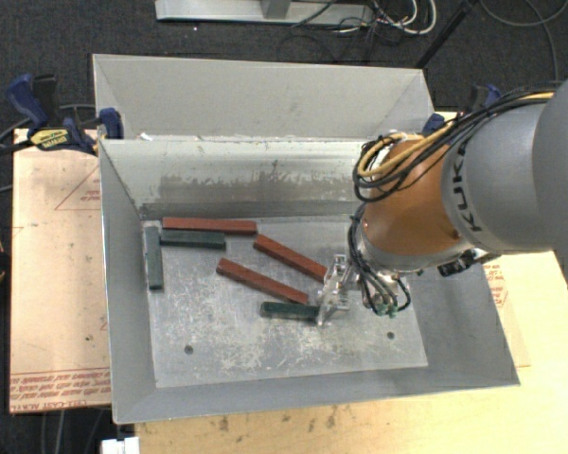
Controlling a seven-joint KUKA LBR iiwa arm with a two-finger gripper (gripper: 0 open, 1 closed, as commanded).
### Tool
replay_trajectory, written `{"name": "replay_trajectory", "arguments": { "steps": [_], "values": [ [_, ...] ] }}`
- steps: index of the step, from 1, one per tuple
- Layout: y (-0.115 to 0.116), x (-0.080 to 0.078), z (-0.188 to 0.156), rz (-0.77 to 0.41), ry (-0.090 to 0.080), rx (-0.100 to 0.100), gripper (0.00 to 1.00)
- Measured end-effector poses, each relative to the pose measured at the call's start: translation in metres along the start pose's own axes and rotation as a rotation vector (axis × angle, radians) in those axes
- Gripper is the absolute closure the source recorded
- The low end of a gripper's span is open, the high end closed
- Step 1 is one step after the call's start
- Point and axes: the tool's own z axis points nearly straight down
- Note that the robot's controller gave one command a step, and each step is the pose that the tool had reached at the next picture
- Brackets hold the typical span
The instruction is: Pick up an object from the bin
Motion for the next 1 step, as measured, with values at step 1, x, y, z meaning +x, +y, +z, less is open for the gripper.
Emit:
{"name": "replay_trajectory", "arguments": {
  "steps": [1],
  "values": [
    [-0.0011,-0.0230,-0.1743,-0.001,-0.009,0.000,1.00]
  ]
}}
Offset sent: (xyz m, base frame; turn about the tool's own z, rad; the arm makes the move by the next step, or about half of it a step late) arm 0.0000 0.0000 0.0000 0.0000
